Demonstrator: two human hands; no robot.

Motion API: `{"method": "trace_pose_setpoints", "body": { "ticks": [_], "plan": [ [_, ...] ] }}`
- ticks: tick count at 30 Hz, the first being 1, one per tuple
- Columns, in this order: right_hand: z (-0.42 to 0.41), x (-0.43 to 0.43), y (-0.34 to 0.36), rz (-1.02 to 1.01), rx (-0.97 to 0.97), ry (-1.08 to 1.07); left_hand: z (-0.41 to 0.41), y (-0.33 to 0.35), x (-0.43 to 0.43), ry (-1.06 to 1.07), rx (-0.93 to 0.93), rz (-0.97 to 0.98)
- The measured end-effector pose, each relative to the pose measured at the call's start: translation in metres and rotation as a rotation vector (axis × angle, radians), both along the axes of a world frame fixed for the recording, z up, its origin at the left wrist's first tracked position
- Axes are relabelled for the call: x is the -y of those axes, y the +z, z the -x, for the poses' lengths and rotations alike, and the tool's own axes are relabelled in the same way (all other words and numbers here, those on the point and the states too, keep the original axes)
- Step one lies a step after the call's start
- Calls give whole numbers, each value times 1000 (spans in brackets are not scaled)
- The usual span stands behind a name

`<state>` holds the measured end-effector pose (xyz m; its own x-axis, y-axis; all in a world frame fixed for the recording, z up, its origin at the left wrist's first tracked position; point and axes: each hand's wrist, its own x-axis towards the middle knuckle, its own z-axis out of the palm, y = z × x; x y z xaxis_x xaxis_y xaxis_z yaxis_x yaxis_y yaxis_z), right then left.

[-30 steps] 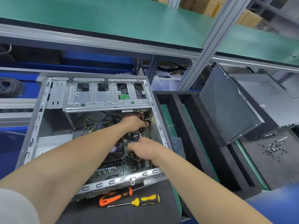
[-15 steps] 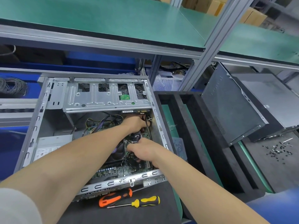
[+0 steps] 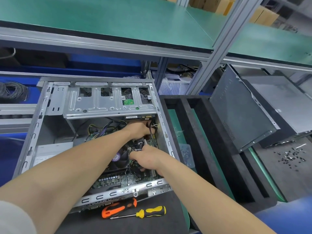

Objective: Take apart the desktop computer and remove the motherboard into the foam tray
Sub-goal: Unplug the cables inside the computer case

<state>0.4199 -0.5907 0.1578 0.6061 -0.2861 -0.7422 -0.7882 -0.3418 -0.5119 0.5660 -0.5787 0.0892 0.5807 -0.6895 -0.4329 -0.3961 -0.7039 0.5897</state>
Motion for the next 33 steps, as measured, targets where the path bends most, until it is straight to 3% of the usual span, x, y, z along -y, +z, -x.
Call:
{"method": "trace_pose_setpoints", "body": {
  "ticks": [5, 11, 17, 24, 26, 29, 33],
  "plan": [
    [0, 1, -1, -1, -5, -2, 1, 3, 3, -92, 56, -23],
    [-1, -1, 2, -6, -4, 19, 3, 10, 0, -13, -53, 1],
    [2, -2, 4, 49, -1, 68, -3, 35, -11, -193, -81, -56],
    [5, -1, 2, 73, 39, 99, -12, 33, -29, -249, -341, 93],
    [4, -1, 1, 76, 39, 97, -9, 28, -25, -165, -257, 70],
    [2, -1, 0, 68, 20, 94, -9, 15, -14, -92, 84, -148],
    [2, 0, -2, 84, 10, 86, -9, 9, 2, -126, 117, -261]
  ]
}}
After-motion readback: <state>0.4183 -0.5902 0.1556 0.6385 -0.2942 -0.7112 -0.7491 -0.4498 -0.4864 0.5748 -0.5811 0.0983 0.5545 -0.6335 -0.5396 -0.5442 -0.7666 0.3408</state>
